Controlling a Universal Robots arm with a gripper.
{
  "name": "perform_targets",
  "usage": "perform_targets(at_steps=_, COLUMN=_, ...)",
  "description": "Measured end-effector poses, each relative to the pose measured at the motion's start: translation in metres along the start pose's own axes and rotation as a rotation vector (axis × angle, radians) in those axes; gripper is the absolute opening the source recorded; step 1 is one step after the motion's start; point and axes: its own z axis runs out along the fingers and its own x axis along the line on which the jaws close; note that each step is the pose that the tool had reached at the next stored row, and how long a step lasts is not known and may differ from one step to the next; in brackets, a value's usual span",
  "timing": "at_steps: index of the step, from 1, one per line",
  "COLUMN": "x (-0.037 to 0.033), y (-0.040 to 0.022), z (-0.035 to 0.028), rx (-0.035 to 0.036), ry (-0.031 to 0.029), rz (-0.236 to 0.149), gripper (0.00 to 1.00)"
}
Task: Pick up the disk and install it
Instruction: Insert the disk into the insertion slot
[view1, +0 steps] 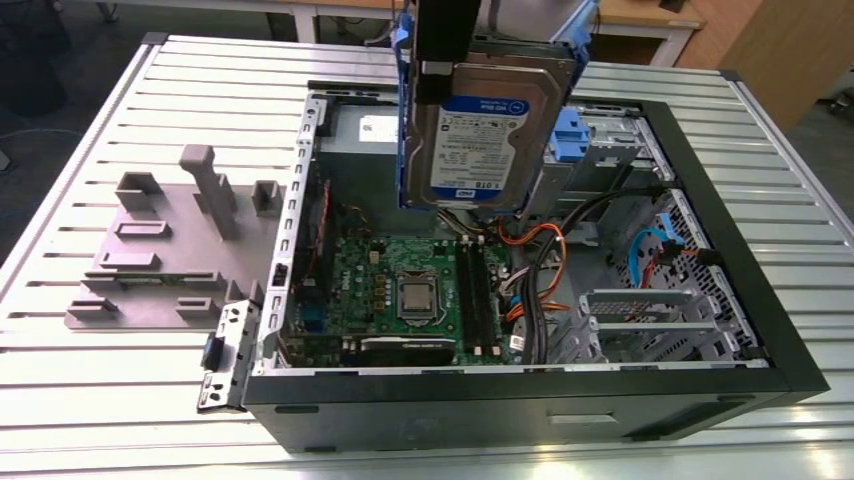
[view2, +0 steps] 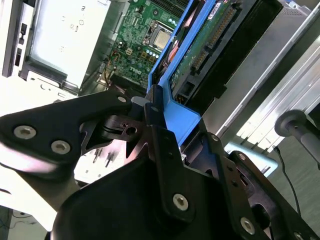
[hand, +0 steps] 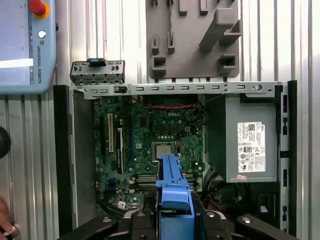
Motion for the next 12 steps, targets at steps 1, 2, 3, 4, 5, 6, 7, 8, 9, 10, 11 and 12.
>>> perform_targets(at_steps=1, x=0.0004, y=-0.0005, z=0.0001, rx=0.0000, ry=-0.0001, rz=0.000, gripper=0.36)
perform_targets(at_steps=2, x=0.0005, y=-0.0015, z=0.0002, rx=0.0001, ry=-0.0001, rz=0.000, gripper=0.36)
perform_targets(at_steps=3, x=0.0006, y=-0.0027, z=0.0003, rx=0.0000, ry=-0.0001, rz=0.000, gripper=0.36)
perform_targets(at_steps=4, x=0.0006, y=-0.0041, z=0.0003, rx=0.0000, ry=0.0001, rz=0.000, gripper=0.36)
perform_targets(at_steps=5, x=0.0005, y=-0.0060, z=0.0004, rx=0.0000, ry=0.0001, rz=0.000, gripper=0.36)
perform_targets(at_steps=6, x=0.0004, y=-0.0087, z=0.0005, rx=0.0000, ry=0.0000, rz=0.000, gripper=0.36)
perform_targets(at_steps=7, x=0.0003, y=-0.0113, z=0.0006, rx=0.0000, ry=0.0000, rz=0.000, gripper=0.36)
perform_targets(at_steps=8, x=0.0002, y=-0.0136, z=0.0007, rx=0.0000, ry=0.0000, rz=0.000, gripper=0.36)
perform_targets(at_steps=9, x=0.0002, y=-0.0158, z=0.0007, rx=0.0000, ry=0.0001, rz=0.000, gripper=0.36)
perform_targets(at_steps=10, x=0.0001, y=-0.0180, z=0.0008, rx=0.0000, ry=0.0001, rz=0.000, gripper=0.36)
perform_targets(at_steps=11, x=0.0000, y=-0.0203, z=0.0009, rx=0.0000, ry=0.0001, rz=0.000, gripper=0.36)
perform_targets(at_steps=12, x=0.0000, y=-0.0225, z=0.0010, rx=0.0000, ry=0.0000, rz=0.000, gripper=0.36)
